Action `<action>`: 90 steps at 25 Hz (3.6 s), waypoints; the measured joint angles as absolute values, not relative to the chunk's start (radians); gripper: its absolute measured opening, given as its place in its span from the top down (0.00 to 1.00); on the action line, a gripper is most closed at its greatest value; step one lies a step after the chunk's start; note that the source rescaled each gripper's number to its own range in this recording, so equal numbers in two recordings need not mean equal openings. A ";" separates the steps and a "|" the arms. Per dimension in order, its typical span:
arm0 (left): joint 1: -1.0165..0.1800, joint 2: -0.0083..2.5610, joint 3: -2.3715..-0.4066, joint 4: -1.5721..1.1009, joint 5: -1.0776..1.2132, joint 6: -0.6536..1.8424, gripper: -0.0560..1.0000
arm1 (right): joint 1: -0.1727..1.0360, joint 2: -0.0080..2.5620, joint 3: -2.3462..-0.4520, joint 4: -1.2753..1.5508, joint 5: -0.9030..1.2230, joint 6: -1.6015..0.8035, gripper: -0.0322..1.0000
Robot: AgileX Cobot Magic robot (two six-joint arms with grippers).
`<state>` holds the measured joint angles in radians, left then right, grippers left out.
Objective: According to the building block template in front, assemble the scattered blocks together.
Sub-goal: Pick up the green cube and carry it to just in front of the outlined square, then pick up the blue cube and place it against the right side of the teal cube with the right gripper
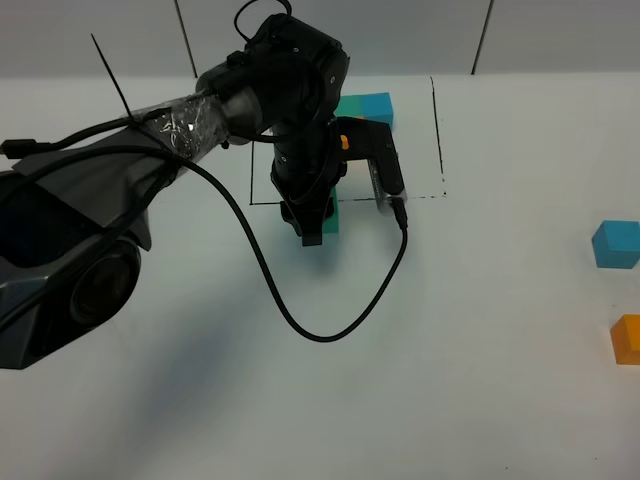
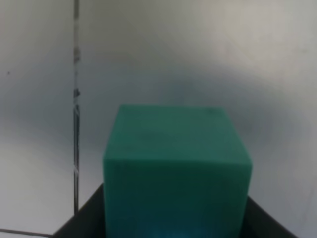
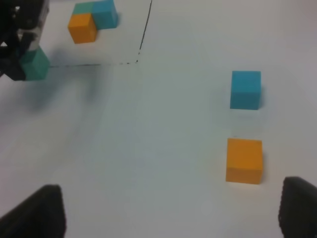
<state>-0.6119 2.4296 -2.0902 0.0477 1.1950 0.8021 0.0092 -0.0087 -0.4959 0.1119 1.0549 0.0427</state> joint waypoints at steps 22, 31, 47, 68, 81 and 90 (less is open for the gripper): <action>-0.648 2.498 -2.099 0.024 1.195 0.788 0.94 | 0.009 -0.009 -0.496 0.112 1.055 0.046 0.25; -0.648 2.498 -2.099 0.024 1.195 0.788 0.94 | 0.009 -0.009 -0.496 0.112 1.055 0.046 0.25; -0.648 2.498 -2.099 0.024 1.195 0.802 0.91 | 0.009 -0.009 -0.496 0.112 1.055 0.045 0.25; -0.600 2.271 -2.098 0.017 1.196 0.620 0.02 | 0.009 -0.009 -0.496 0.112 1.055 0.046 0.25; -0.290 1.919 -1.833 0.015 1.128 0.364 0.02 | 0.009 -0.009 -0.496 0.112 1.055 0.047 0.25; -0.134 1.509 -1.477 0.022 1.083 0.225 0.02 | 0.009 -0.009 -0.496 0.111 1.055 0.054 0.25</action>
<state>-0.1336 1.5091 -1.4766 0.0215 1.0832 0.2255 0.0092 -0.0087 -0.4959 0.1110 1.0549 0.0536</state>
